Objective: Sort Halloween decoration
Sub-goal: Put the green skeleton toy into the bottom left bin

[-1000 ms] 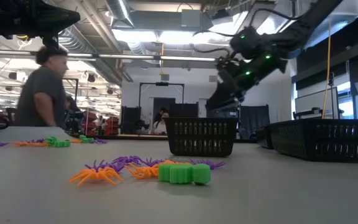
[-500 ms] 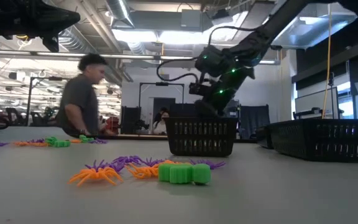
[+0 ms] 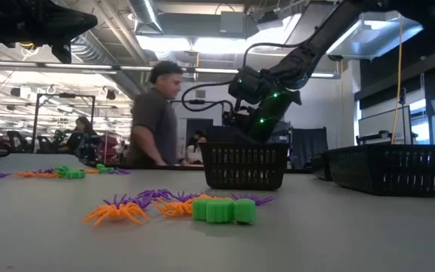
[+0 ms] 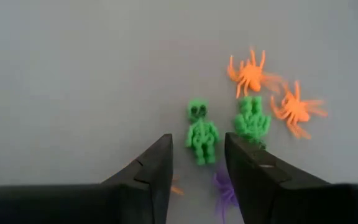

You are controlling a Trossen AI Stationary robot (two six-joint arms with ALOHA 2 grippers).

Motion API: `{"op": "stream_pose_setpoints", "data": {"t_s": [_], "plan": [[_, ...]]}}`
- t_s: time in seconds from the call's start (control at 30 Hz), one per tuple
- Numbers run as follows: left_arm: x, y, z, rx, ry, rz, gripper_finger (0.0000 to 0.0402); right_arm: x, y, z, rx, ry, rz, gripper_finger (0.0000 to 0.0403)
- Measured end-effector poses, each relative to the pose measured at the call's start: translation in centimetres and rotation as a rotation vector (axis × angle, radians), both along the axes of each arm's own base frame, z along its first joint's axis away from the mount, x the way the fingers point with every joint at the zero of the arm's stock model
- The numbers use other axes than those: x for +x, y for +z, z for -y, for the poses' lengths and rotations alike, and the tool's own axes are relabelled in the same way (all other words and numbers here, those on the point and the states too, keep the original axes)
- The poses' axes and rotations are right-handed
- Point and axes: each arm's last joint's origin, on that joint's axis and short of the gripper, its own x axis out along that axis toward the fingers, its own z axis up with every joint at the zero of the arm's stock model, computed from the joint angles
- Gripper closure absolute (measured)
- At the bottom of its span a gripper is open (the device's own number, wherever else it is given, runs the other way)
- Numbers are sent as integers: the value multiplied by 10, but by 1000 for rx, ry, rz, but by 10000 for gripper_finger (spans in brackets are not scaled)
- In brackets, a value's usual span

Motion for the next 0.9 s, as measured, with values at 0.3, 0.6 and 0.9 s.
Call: {"op": "stream_pose_setpoints", "data": {"t_s": [0.3, 0.6, 0.9], "plan": [[0, 0, 0, 0, 0, 0, 401, -2, -2, 2, 0, 9, -23, 390], [0, 0, 0, 0, 0, 0, 401, -11, 13, -2, 5, 8, -68, 397], [0, 0, 0, 0, 0, 0, 401, -25, 44, -35, -12, 53, 6, 396]]}}
